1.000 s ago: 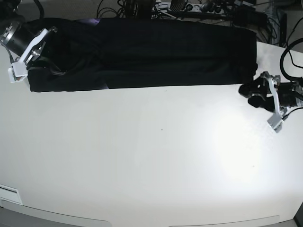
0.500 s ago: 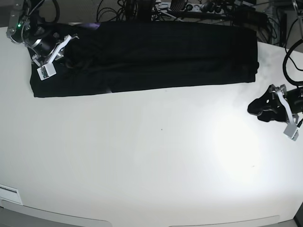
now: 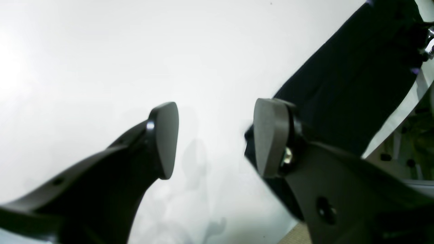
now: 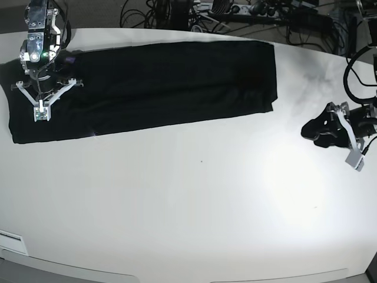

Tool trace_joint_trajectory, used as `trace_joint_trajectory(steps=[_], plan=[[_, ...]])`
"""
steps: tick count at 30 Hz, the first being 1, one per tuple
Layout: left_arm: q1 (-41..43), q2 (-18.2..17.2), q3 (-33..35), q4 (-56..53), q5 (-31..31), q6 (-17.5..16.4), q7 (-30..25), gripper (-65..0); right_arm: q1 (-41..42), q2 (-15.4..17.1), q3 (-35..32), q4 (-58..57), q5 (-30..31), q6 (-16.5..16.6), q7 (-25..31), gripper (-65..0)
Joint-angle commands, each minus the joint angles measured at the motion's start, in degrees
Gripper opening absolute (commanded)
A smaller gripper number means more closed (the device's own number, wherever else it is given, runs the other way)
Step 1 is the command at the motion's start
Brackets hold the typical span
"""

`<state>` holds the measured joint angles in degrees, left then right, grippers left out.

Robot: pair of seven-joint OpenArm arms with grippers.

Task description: Fold the T-shirt properly

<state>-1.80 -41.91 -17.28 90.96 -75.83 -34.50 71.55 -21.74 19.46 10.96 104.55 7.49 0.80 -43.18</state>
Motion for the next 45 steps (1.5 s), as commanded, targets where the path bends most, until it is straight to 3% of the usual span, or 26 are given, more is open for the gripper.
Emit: trace_joint_trajectory(steps=[1,2,4,8,12,13,16,19,22,28,34,40,45], plan=[[-0.87,-1.22,-0.66,0.63,-1.03,0.09,-1.03,-29.2,0.0,0.68,0.28,0.39,-0.55,-4.15,-1.75,-65.0],[-0.83,-1.2,-0.66,0.63,-1.03,0.09,-1.03,-29.2,0.0,0.68,0.28,0.39,-0.5,-8.63,-2.69,-65.0],[-0.52,-1.03,-0.66,0.63,-1.01,0.09,-0.94,-29.2,0.24,-0.04,0.33,0.39,-1.57,-12.22,-3.13,-65.0],[0.42,-0.74,-0.66,0.63,-0.76,0.11,-0.87,-29.2,2.71,-1.66,0.39,0.39,-6.03,-14.36,-3.15,-65.0],[1.53,1.57,-1.46,0.63,1.75,3.13,-0.87,-29.2,7.78,-1.68,0.39,0.7,-6.97,-14.8,-4.33,-65.0],[1.9,2.36,-1.86,0.63,1.92,3.28,-0.9,-29.2,9.2,-1.68,0.39,1.05,-7.87,-14.86,-5.07,-62.7],[3.76,5.03,-4.48,0.63,1.84,3.3,-0.85,-28.6,11.96,-1.66,0.39,3.06,-9.35,-16.31,-8.15,-43.4],[6.43,8.26,-7.69,0.72,1.2,3.34,-0.85,-25.0,11.69,-1.64,0.37,4.24,-9.09,-15.34,-8.55,-34.5],[8.79,11.58,-9.11,1.64,1.29,4.0,-0.96,-24.1,11.74,-1.64,0.37,4.24,-8.09,-13.66,-8.72,-34.6],[15.52,17.9,-9.01,8.31,3.28,5.4,-2.05,-24.1,10.27,-1.64,0.37,4.24,-7.5,-13.38,-8.74,-34.6],[21.94,25.4,-9.05,16.41,11.43,8.98,-6.91,-24.1,10.32,-1.51,0.37,4.24,-7.52,-11.78,-8.74,-34.6],[23.06,33.11,-9.05,16.96,16.22,12.0,-9.64,-24.2,10.32,-1.51,0.37,4.26,-7.54,-10.8,-8.74,-34.6],[23.04,36.72,-9.01,17.0,20.57,15.1,-11.28,-24.2,10.34,-1.49,0.37,4.26,-7.54,-9.94,-8.72,-34.6]])
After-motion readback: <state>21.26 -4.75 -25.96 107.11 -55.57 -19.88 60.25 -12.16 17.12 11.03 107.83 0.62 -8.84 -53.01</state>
